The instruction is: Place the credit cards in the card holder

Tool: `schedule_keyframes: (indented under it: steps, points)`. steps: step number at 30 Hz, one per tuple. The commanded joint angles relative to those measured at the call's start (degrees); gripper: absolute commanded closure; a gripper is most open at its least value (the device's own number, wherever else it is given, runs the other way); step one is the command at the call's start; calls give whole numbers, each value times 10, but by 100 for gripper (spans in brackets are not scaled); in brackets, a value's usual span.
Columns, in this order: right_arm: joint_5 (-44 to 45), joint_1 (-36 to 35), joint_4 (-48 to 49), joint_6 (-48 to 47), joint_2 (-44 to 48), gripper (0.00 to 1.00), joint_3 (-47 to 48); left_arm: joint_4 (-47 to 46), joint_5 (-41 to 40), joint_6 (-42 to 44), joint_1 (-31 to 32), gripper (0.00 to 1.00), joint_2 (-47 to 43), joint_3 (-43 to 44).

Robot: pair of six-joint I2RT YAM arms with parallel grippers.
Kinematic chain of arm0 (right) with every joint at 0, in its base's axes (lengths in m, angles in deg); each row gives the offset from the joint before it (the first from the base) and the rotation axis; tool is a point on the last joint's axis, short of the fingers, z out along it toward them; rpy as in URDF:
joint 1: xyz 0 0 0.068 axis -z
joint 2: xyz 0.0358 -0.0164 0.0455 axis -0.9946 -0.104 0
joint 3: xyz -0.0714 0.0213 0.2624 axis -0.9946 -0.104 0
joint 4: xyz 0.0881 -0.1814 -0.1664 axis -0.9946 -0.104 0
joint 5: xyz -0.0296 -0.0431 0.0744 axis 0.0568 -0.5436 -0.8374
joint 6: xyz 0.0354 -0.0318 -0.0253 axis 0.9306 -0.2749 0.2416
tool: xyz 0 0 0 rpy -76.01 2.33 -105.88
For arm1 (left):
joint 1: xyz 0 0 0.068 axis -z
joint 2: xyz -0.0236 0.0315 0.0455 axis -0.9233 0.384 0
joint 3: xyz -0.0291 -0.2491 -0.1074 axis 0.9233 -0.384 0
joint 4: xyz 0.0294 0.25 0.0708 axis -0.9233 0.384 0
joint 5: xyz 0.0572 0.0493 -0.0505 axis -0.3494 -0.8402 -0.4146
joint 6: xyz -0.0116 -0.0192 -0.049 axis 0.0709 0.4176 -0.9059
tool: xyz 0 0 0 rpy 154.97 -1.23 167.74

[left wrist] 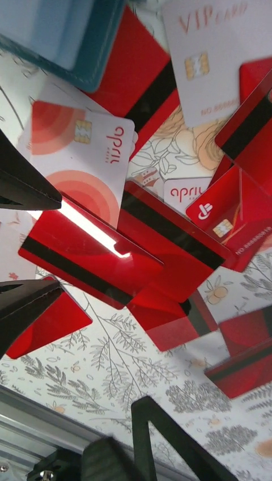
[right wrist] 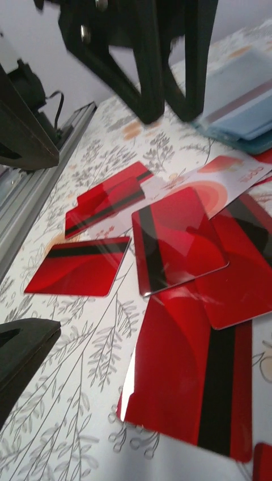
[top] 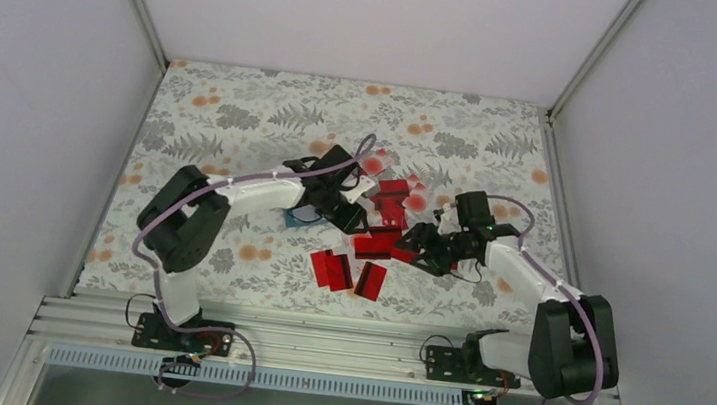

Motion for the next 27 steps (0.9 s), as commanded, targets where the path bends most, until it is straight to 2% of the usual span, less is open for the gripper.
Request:
schedule_keyframes:
  steps: [1, 10, 18, 27]
  points:
    - [-36, 2, 60, 53, -15, 33, -9, 11, 14, 0, 6, 68, 50, 36]
    - [-28, 3, 111, 46, -66, 30, -17, 69, -24, -55, 7, 68, 114, 96]
    - [-45, 2, 129, 65, -41, 29, -54, 128, -55, -86, 10, 67, 150, 157]
    - [-73, 2, 204, 90, -49, 29, -131, 108, -47, -100, 28, 67, 161, 123]
